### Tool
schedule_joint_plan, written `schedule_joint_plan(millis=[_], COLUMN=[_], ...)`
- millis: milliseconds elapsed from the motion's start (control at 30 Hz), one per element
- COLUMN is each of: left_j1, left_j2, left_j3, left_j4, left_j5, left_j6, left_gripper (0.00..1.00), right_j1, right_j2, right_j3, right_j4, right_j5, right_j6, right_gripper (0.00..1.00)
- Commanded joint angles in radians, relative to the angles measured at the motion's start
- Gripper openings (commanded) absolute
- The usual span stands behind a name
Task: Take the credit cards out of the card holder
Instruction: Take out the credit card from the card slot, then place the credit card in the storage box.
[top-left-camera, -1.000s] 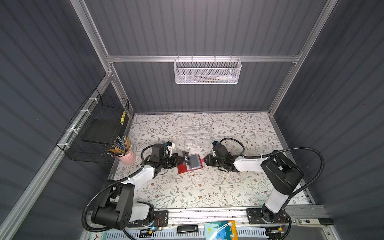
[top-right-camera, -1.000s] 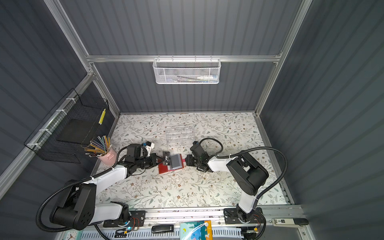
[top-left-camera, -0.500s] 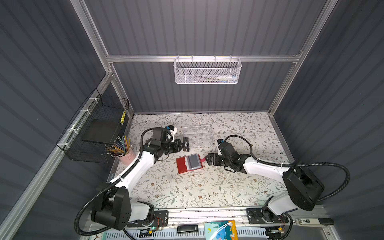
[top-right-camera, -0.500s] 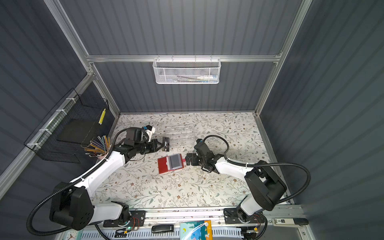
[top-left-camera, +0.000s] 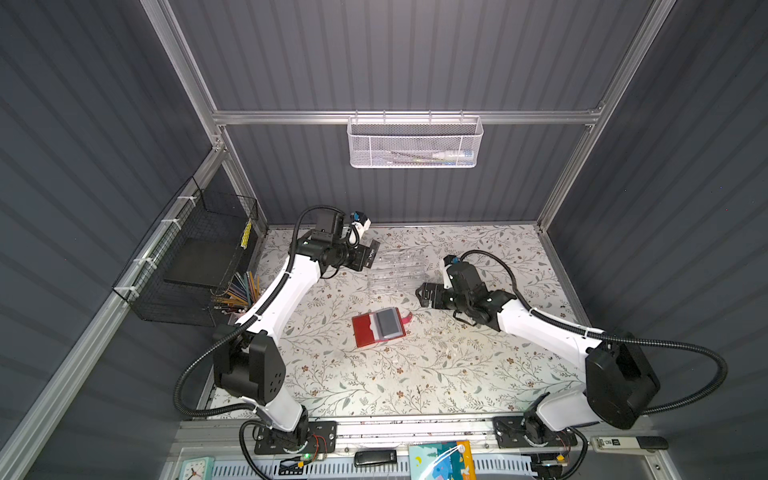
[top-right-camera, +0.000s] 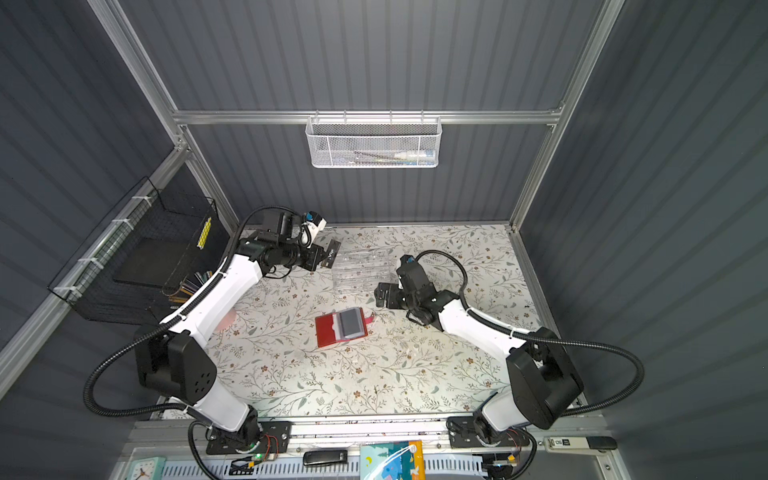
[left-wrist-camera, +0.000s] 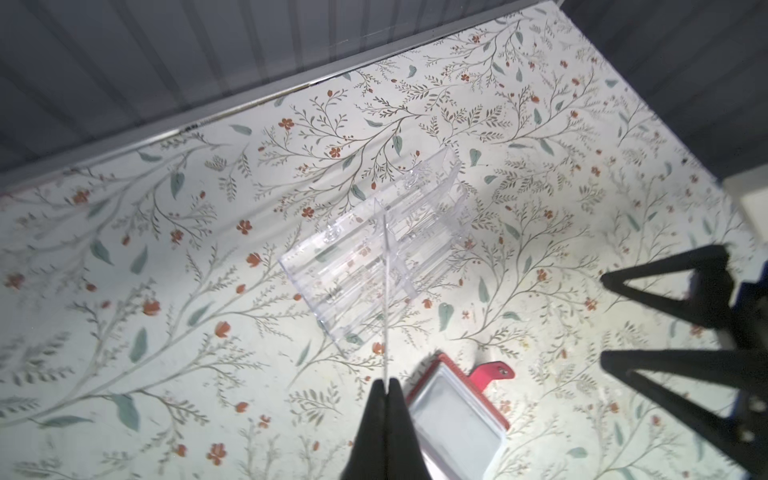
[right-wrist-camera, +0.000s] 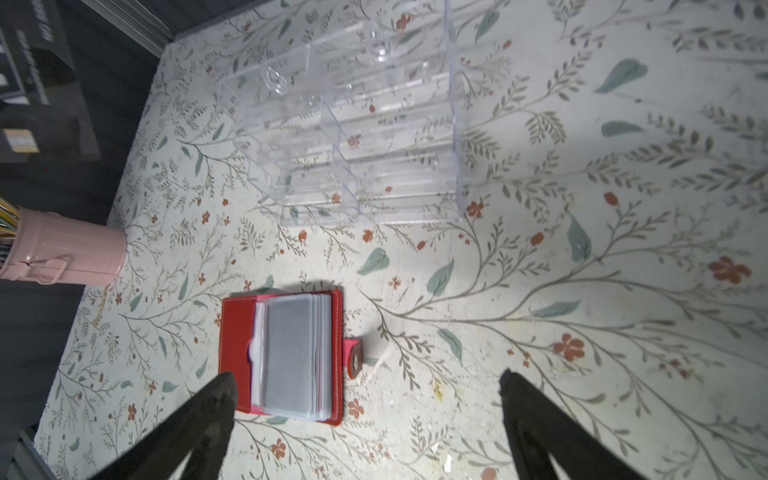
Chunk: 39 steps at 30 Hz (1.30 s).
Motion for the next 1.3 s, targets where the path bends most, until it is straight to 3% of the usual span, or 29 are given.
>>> schedule_joint_plan(millis=[0, 267, 600, 1267], left_j1=[-0.004, -0.007, -0.026, -0.055], left_j2=[0.027, 0.167, 0.381, 0.460], left_j3=[0.057, 0.203, 0.455, 0.483], left_j4=[-0.066, -0.146, -0.260, -0.279], left_j5=[-0.016, 0.004, -0.057, -0.148], left_j6=[0.222, 0.481, 0.661, 0.925], left_gripper=[0.00, 0.00, 0.00, 0.00], right_j1=[-0.004, -0.032, -0.052, -0.098], right_j2=[0.021, 0.061, 0.104, 0.131], right_j3=[0.064, 0.144, 0.233, 0.214], right_j4=[-0.041, -0.075, -0.121, -0.094], right_j5=[-0.013, -0.025, -0.032, -0.069], right_j6=[-0.024, -0.037, -0.055, -0.048], right_gripper=[0.99, 0.99, 0.99, 0.99])
